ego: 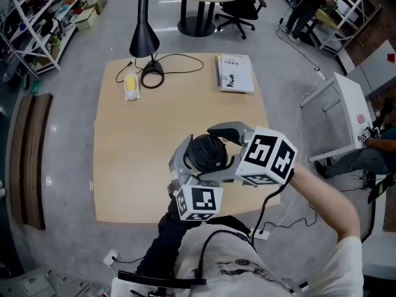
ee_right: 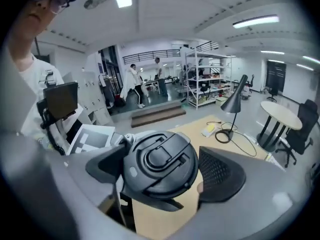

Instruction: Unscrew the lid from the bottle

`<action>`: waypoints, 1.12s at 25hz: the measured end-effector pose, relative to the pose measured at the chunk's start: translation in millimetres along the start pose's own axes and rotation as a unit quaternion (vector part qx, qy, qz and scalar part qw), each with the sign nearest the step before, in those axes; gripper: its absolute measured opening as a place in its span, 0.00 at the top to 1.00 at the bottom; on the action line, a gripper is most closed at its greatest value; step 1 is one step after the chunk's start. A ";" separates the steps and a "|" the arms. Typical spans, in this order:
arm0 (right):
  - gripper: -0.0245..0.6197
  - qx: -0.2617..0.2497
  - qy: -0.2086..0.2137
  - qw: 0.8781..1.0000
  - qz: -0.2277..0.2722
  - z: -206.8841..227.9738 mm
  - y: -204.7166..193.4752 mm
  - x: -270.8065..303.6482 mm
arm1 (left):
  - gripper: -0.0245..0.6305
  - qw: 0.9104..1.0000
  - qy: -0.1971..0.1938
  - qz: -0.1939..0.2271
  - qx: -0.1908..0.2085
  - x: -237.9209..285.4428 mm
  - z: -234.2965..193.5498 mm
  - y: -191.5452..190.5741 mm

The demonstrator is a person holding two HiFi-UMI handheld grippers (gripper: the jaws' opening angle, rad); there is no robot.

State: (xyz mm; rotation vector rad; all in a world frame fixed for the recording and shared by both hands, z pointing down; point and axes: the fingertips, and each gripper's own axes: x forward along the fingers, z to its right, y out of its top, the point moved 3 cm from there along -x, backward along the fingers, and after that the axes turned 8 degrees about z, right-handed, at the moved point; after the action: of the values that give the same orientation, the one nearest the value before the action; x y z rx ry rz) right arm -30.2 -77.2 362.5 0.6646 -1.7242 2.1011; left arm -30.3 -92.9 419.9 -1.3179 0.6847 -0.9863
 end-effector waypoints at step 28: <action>0.27 -0.074 0.079 0.979 -0.175 -11.6 -16.7 4.6 | 0.27 0.999 -0.012 -0.018 0.050 -3.8 14.7 -4.8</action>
State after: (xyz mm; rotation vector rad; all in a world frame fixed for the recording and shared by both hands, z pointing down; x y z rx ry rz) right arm -26.7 -62.6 376.9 0.6809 -1.5319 1.7196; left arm -20.1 -82.5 426.6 -1.2564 0.5873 -1.0193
